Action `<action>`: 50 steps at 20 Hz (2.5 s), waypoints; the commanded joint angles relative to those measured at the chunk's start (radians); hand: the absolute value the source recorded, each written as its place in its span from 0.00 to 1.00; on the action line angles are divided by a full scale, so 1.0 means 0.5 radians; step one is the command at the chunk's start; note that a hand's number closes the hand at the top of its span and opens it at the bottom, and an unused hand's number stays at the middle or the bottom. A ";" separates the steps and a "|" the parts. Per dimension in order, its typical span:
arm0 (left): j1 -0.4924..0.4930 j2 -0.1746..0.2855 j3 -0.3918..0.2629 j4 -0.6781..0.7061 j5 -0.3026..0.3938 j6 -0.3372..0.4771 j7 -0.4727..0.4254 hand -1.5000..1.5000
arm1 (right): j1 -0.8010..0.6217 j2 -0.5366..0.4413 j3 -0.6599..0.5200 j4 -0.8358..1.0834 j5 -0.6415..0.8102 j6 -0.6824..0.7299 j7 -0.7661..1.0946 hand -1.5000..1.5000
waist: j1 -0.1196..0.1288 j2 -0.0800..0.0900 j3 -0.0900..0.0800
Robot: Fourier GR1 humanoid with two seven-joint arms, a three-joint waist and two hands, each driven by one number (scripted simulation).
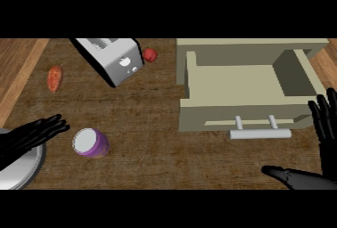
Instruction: Pick up the can, place it into the drawer and close the drawer
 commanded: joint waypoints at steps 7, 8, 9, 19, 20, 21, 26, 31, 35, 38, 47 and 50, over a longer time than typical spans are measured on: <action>-0.172 0.405 0.308 0.665 0.368 -0.681 -0.094 0.00 | 0.265 -0.108 -0.268 -0.105 -0.282 0.193 -0.021 0.00 | 0.020 -0.008 0.004; -0.170 0.436 0.279 0.632 0.404 -0.655 -0.043 0.00 | 0.240 -0.099 -0.291 -0.018 -0.258 0.189 -0.098 0.00 | 0.027 -0.008 0.005; -0.228 0.485 0.270 0.686 0.475 -0.649 -0.029 0.00 | 0.266 -0.157 -0.362 -0.033 -0.353 0.263 -0.106 0.00 | 0.013 -0.006 0.005; -0.129 0.669 0.009 0.703 0.967 -0.413 0.229 0.00 | 0.442 -0.162 -0.467 -0.036 -0.492 0.409 -0.192 0.00 | -0.012 0.000 0.008; -0.146 0.628 -0.033 0.719 0.965 -0.403 0.240 0.00 | 0.524 -0.120 -0.420 -0.087 -0.487 0.438 -0.202 0.00 | -0.025 -0.001 0.007; -0.120 0.672 -0.061 0.687 1.031 -0.398 0.263 0.00 | 0.475 -0.108 -0.400 -0.105 -0.436 0.393 -0.191 0.00 | -0.009 0.000 0.006; -0.088 0.691 -0.152 0.641 1.117 -0.315 0.342 0.00 | 0.537 -0.139 -0.493 -0.065 -0.549 0.499 -0.238 0.00 | -0.004 -0.002 0.006; -0.287 0.603 -0.325 0.622 1.146 -0.118 0.481 0.00 | 0.496 -0.196 -0.536 -0.113 -0.586 0.518 -0.162 0.00 | -0.023 0.006 0.005; -0.333 0.451 -0.310 0.806 0.998 -0.218 0.512 0.00 | 0.513 -0.212 -0.679 -0.041 -0.710 0.556 -0.173 0.00 | 0.002 -0.001 0.004; -0.409 0.332 -0.356 0.718 0.887 -0.073 0.597 0.00 | 0.570 -0.113 -0.613 -0.128 -0.611 0.574 -0.206 0.00 | 0.020 -0.007 0.005; -0.403 -0.141 -0.181 1.051 0.121 -0.296 0.329 0.00 | 0.702 -0.114 -0.908 -0.010 -0.790 0.872 -0.330 0.00 | 0.029 -0.009 0.004; -0.505 -0.202 -0.122 1.244 -0.055 -0.342 0.268 0.00 | 0.577 -0.211 -0.953 -0.098 -0.870 0.794 -0.095 0.00 | 0.030 -0.007 0.003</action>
